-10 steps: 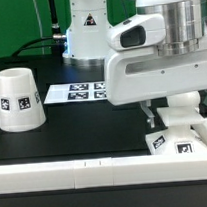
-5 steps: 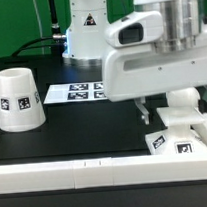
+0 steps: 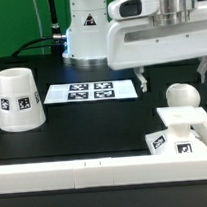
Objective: Assemble lamp
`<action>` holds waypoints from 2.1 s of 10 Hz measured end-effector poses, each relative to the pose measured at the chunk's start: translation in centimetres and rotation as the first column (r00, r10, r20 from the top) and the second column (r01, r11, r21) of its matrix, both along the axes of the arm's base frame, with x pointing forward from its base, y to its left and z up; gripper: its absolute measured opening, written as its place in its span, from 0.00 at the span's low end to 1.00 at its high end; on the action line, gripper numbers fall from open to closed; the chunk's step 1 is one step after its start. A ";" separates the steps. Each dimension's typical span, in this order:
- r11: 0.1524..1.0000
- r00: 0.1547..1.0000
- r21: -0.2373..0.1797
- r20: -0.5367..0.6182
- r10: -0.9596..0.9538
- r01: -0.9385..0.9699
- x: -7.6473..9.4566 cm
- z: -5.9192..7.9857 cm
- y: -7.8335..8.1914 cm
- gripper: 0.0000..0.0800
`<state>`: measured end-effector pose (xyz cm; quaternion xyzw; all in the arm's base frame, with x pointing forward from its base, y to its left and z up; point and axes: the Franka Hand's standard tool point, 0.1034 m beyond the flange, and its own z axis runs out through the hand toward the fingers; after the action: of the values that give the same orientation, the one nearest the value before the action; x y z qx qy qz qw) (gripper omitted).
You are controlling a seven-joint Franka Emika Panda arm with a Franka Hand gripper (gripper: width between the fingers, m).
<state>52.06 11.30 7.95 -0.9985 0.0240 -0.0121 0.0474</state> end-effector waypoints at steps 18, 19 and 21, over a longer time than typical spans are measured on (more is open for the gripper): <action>0.994 0.665 0.007 -0.742 0.080 -0.112 -4.2 -3.0 2.6 0.87; 0.993 0.614 0.014 -0.785 0.083 -0.116 -4.1 -3.5 2.5 0.87; 0.994 0.636 0.015 -0.767 0.083 -0.112 -3.5 -4.3 2.7 0.87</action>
Offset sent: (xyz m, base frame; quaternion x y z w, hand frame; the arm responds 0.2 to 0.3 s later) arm 0.0000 0.0000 0.0000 0.0000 -0.0650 0.0000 0.9979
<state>48.60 13.98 3.65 -0.9102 -0.0123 0.4137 0.0165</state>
